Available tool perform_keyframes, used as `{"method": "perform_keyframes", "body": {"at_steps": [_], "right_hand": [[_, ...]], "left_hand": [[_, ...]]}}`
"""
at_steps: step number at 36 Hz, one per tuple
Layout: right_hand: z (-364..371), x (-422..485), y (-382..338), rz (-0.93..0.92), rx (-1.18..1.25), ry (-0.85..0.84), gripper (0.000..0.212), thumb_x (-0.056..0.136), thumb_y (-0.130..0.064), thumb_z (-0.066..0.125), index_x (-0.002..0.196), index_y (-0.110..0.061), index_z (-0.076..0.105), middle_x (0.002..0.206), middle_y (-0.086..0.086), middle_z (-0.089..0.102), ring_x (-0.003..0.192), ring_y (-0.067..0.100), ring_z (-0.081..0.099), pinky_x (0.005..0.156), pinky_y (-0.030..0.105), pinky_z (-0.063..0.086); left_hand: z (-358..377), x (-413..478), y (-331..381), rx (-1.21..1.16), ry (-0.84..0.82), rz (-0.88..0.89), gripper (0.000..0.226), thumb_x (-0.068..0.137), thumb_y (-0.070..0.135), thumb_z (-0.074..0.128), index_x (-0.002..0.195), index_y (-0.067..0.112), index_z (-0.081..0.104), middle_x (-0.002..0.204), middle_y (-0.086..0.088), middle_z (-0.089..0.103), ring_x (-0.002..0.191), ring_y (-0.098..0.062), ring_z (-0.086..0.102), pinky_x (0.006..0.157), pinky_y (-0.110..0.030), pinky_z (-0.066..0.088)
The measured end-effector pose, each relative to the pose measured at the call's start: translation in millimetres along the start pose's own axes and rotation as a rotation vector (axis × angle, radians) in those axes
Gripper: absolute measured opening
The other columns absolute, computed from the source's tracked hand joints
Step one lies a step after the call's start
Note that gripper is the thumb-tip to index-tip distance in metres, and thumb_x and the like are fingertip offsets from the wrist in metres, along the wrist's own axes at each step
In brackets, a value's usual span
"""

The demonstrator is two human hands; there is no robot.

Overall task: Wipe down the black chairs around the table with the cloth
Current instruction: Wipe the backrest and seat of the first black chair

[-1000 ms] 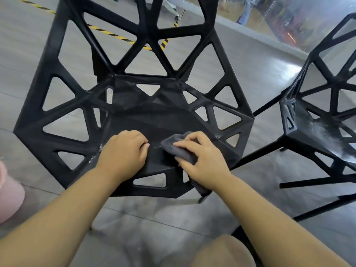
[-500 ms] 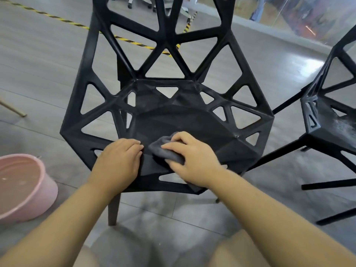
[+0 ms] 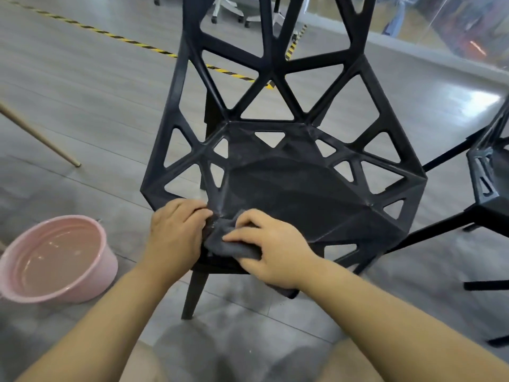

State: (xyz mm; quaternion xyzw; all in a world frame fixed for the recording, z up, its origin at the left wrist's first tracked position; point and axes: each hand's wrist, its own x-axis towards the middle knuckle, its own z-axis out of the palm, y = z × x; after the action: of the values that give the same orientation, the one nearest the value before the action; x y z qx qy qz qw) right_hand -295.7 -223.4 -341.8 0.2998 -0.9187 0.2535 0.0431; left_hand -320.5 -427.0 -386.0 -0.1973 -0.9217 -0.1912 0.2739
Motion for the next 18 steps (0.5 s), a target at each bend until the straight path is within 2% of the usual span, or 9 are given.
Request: {"method": "perform_keyframes", "body": {"at_steps": [2,3,5,7,9,11,14,16,18], "right_hand": [[-2,0,12,-0.077,-0.044,0.031,0.034,0.079,-0.032,0.056,0.109,-0.024,0.070,0.109,-0.002,0.060,0.087,0.020,0.064,0.065,0.033,0.055],[-4,4,21,-0.040,-0.060,0.075,0.033,0.080,-0.032,0.056,0.109,-0.024,0.070,0.109,-0.002,0.060,0.089,0.020,0.064,0.065,0.034,0.055],[-11,19,40,0.191,-0.090,0.152,0.031,0.085,-0.033,0.059,0.114,-0.026,0.067,0.112,-0.003,0.056,0.093,0.019,0.062,0.074,0.036,0.054],[-15,37,56,0.510,-0.154,0.112,0.034,0.090,-0.037,0.055,0.123,-0.029,0.061,0.118,-0.003,0.049,0.101,0.022,0.058,0.082,0.032,0.047],[-15,52,59,0.692,-0.210,0.080,0.035,0.092,-0.038,0.050,0.125,-0.028,0.058,0.122,0.000,0.046,0.102,0.026,0.057,0.081,0.032,0.043],[-8,63,46,0.671,-0.213,0.083,0.033,0.092,-0.038,0.049,0.122,-0.027,0.060,0.121,0.000,0.045,0.099,0.027,0.057,0.078,0.032,0.043],[10,65,13,0.453,-0.166,0.024,0.032,0.090,-0.038,0.054,0.119,-0.030,0.061,0.115,-0.004,0.046,0.096,0.023,0.058,0.081,0.033,0.047],[14,59,-5,0.297,-0.125,-0.008,0.036,0.088,-0.037,0.058,0.122,-0.031,0.060,0.114,-0.004,0.046,0.095,0.021,0.057,0.083,0.033,0.048],[11,49,-8,0.182,-0.063,-0.050,0.038,0.086,-0.035,0.063,0.124,-0.030,0.060,0.114,-0.007,0.046,0.095,0.018,0.057,0.083,0.033,0.048]], "left_hand": [[-10,0,-6,0.024,-0.011,-0.117,0.028,0.081,0.018,0.048,0.101,0.007,0.065,0.111,-0.010,0.058,0.100,-0.031,0.049,0.081,-0.041,0.039],[-16,1,-9,0.043,-0.011,-0.187,0.030,0.083,0.018,0.052,0.108,0.006,0.062,0.115,-0.013,0.052,0.103,-0.035,0.047,0.084,-0.046,0.040],[-26,2,-15,0.072,-0.004,-0.312,0.039,0.084,0.015,0.063,0.118,-0.002,0.056,0.120,-0.021,0.047,0.106,-0.036,0.043,0.088,-0.054,0.037],[-34,3,-18,0.066,-0.016,-0.383,0.052,0.082,0.015,0.071,0.124,-0.008,0.050,0.121,-0.027,0.043,0.105,-0.031,0.035,0.092,-0.055,0.035],[-38,3,-16,0.017,-0.066,-0.428,0.063,0.081,0.017,0.072,0.130,-0.010,0.043,0.122,-0.029,0.041,0.106,-0.033,0.034,0.093,-0.056,0.037],[-40,4,-11,-0.085,-0.133,-0.488,0.068,0.087,0.022,0.065,0.140,-0.005,0.032,0.128,-0.026,0.041,0.113,-0.037,0.040,0.096,-0.049,0.038],[-38,1,-10,-0.247,-0.152,-0.619,0.071,0.093,0.031,0.055,0.149,0.010,0.017,0.136,-0.015,0.046,0.120,-0.032,0.046,0.093,-0.036,0.037],[-37,0,-11,-0.285,-0.112,-0.635,0.068,0.092,0.032,0.055,0.148,0.014,0.020,0.127,-0.012,0.056,0.113,-0.031,0.053,0.086,-0.035,0.041],[-37,0,-11,-0.308,-0.068,-0.642,0.063,0.091,0.029,0.059,0.143,0.013,0.027,0.106,-0.006,0.064,0.100,-0.030,0.059,0.073,-0.029,0.040]]}}
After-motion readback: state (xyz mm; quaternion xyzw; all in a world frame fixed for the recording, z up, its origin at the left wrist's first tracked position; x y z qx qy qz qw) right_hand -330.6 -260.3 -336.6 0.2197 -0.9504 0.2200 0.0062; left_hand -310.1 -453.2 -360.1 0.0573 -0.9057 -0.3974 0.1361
